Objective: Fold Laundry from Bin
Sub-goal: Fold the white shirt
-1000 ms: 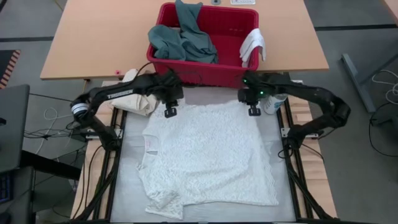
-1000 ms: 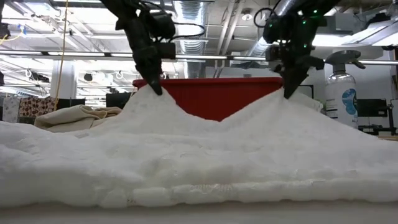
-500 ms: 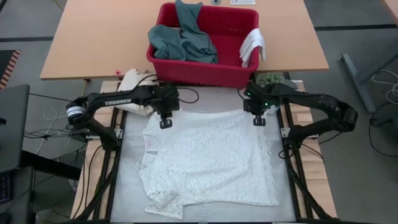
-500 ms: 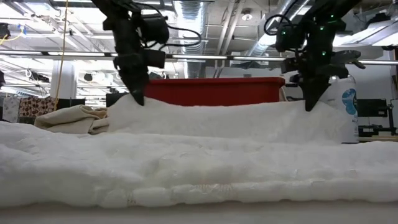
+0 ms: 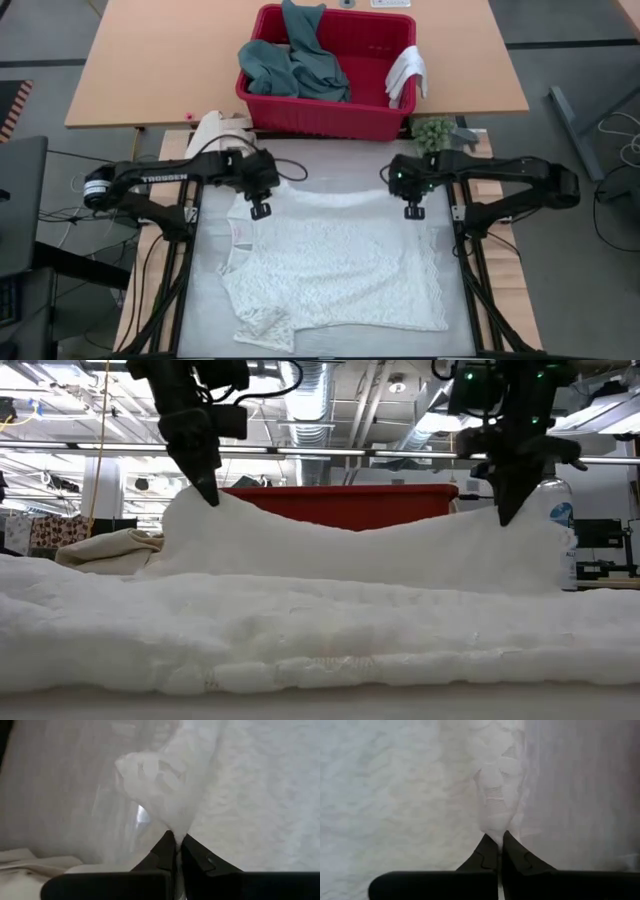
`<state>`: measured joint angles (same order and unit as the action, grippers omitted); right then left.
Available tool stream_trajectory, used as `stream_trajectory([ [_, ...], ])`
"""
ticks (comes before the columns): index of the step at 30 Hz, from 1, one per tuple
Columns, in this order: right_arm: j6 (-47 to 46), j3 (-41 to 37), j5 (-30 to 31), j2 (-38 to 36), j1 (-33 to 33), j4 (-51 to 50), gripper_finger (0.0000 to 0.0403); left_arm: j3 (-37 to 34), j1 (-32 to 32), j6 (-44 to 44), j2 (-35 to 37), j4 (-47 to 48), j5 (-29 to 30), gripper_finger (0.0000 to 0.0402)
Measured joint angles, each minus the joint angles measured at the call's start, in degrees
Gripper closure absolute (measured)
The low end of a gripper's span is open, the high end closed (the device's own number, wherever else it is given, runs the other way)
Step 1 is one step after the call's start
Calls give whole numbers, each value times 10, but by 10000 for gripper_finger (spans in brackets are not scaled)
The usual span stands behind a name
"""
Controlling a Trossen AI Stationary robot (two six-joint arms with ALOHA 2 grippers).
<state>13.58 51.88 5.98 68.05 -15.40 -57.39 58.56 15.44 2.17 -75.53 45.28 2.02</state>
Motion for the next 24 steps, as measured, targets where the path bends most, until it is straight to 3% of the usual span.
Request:
stream_trajectory([
  [10,-97,0,31,0,103,-53,381,0,-80,-75,3,18,31,401],
  [18,-167,-3,41,1,166,-55,381,0,-135,-133,3,22,49,401],
  [24,-230,-47,44,1,216,-24,381,0,-171,-163,2,23,52,401],
])
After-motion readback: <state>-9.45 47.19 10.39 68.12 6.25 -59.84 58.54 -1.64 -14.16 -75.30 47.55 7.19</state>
